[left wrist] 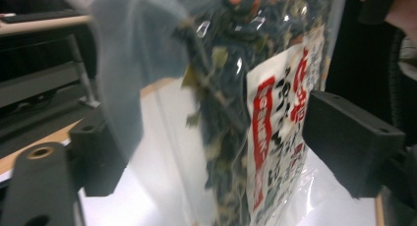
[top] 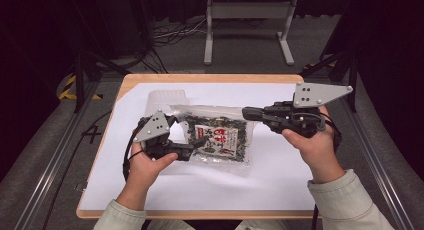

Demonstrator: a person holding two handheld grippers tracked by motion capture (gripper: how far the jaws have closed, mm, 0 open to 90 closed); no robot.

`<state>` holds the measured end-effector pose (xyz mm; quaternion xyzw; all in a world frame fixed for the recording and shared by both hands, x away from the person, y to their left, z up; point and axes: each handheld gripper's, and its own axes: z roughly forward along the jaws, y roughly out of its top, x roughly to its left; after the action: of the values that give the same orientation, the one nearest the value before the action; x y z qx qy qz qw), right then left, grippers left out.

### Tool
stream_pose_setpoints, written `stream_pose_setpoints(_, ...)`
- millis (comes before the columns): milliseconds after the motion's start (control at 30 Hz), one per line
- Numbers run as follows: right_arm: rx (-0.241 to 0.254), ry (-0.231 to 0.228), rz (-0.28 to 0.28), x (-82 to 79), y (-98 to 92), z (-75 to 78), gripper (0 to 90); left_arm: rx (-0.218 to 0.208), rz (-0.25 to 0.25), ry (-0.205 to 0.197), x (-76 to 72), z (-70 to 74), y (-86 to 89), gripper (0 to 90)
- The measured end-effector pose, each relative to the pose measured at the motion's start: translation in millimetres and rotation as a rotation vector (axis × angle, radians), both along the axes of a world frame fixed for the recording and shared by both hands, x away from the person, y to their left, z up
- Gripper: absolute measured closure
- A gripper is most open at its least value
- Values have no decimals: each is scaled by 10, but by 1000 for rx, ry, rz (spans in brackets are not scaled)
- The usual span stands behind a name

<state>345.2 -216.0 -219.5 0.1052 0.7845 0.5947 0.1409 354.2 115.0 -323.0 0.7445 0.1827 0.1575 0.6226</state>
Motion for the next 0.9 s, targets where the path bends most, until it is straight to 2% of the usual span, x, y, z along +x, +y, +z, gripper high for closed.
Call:
stream_pose_setpoints(100, 2, 1, 10, 2, 13, -13, 900, -7, -23, 6, 6, -6, -14, 203)
stream_pose_setpoints(233, 5, -9, 22, -4, 26, -36, 900, -64, -58, 21, 3, -52, -18, 291)
stream_pose_setpoints(400, 11, -11, 27, -8, 13, -59, 900, -69, -91, 36, -3, -71, -33, 330)
stream_pose_setpoints(567, 22, -6, 18, 4, -26, -77, 900, -83, -131, 37, -26, -76, -60, 467)
stream_pose_setpoints(600, 26, -3, 16, 9, -36, -81, 900, -82, -139, 36, -32, -76, -66, 467)
stream_pose_setpoints(633, 30, -2, 9, 18, -49, -93, 900, -77, -143, 29, -44, -76, -74, 543)
stream_pose_setpoints(900, 32, -2, -2, 43, -75, -121, 900, -64, -172, 20, -87, -67, -93, 618)
